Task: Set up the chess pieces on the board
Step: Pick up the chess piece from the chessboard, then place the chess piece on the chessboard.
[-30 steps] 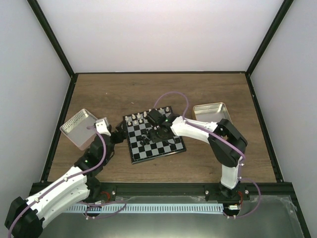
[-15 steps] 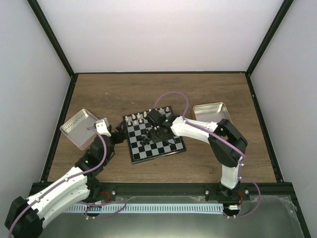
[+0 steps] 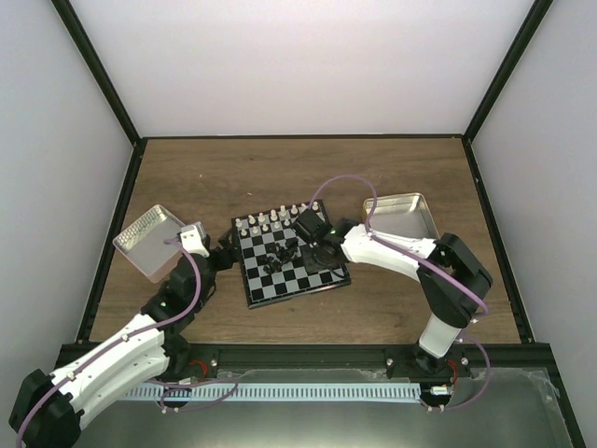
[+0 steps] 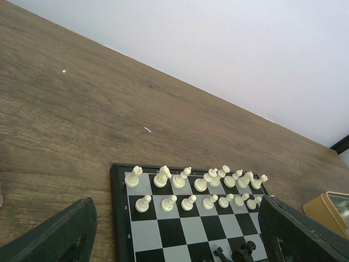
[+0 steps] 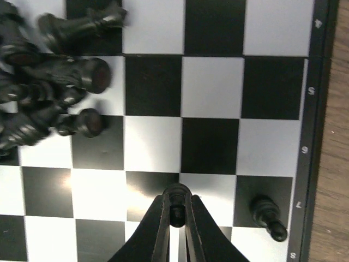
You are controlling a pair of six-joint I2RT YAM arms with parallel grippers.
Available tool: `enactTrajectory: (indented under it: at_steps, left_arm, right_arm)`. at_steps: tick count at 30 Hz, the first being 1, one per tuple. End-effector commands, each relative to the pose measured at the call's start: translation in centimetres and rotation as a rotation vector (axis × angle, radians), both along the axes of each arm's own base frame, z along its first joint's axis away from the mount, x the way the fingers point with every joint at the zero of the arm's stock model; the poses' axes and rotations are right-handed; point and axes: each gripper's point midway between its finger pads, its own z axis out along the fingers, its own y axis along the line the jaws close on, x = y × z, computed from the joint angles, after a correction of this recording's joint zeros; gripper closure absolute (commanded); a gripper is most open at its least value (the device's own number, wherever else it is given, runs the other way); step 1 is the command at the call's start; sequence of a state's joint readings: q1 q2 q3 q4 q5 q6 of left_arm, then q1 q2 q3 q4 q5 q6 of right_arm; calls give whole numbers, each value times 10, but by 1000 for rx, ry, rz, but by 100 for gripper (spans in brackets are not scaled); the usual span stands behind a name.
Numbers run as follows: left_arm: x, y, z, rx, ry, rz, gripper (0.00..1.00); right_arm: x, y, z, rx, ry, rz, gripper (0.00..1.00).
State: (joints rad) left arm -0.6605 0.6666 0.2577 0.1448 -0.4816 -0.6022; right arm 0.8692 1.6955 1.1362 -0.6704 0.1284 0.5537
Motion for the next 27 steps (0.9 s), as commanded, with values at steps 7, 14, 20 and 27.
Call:
enactTrajectory:
  at_steps: [7,14,20,27]
  left_arm:
    - [2,1,4,-12,-18,9,17]
    - [3,0,4,-9,-15,9,16]
    - [3,-1,3,-7,-11,5,16]
    - [3,-1,3,-7,-11,4,16]
  right_arm:
    - [4,-21,-3,-37,-11,-61,95]
    - [3,-26,-4,-53,-9,-71,95]
    - [-4,-26,-9,-46,20,-62,93]
    - [-1,-28,-4,-51,11,-91,79]
